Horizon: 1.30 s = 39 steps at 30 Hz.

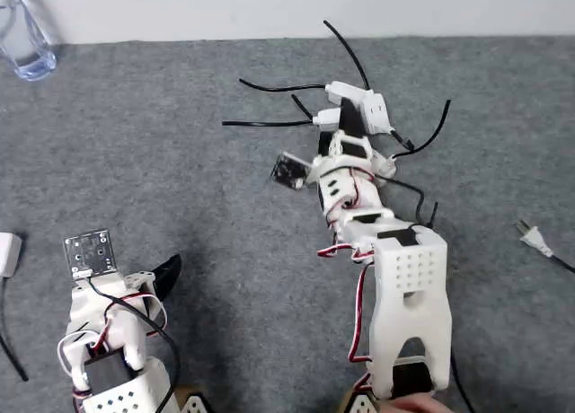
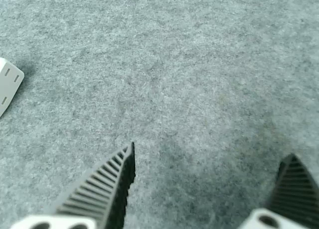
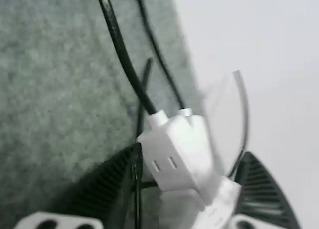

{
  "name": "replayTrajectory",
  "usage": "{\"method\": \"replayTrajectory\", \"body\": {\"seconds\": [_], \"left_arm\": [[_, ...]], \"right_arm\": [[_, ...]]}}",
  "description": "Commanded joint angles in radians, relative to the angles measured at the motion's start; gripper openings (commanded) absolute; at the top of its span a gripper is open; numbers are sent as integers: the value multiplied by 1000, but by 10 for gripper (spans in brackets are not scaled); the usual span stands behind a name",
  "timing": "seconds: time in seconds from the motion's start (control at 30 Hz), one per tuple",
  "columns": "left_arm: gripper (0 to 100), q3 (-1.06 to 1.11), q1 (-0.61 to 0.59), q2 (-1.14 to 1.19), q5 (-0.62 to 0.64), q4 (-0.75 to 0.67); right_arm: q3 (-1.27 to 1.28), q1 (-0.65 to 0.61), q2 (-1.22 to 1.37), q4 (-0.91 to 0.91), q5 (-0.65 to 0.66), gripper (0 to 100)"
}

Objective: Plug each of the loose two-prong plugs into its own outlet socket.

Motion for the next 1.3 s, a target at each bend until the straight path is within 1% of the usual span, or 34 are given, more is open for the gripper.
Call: {"method": "replayTrajectory", "body": {"seconds": [0.0, 0.03, 0.1, 0.17, 0.2, 0.33, 0.47, 0.6, 0.87, 1.03, 1.13, 1.27], "left_arm": [[418, -8, -2, -11, 11, -3], [418, -8, -2, -11, 11, -5], [418, -8, -2, -11, 12, -12], [418, -8, -2, -11, 12, -12], [418, -8, -3, -11, 12, -12], [418, -8, -5, -11, 12, -12], [418, -8, -5, -11, 12, -15], [418, -8, -3, -11, 12, -15], [418, -8, -2, -11, 12, -17], [418, -8, -2, -11, 12, -17], [418, -8, -2, -11, 12, -17], [418, -8, -2, -11, 12, -17]], "right_arm": [[-9, -18, 64, -381, -51, 307], [-15, -18, 84, -455, -23, 307], [-31, -15, 119, -538, 101, 307], [-25, -5, 130, -535, 207, 307], [-14, -2, 130, -524, 219, 307], [9, -1, 105, -516, 218, 307], [11, -1, 47, -515, 158, 307], [11, -1, -22, -489, 153, 306], [18, 42, -280, -222, 150, 305], [20, 59, -516, 16, 150, 258], [28, 62, -647, 171, 144, 258], [64, 64, -826, 363, 55, 258]]}}
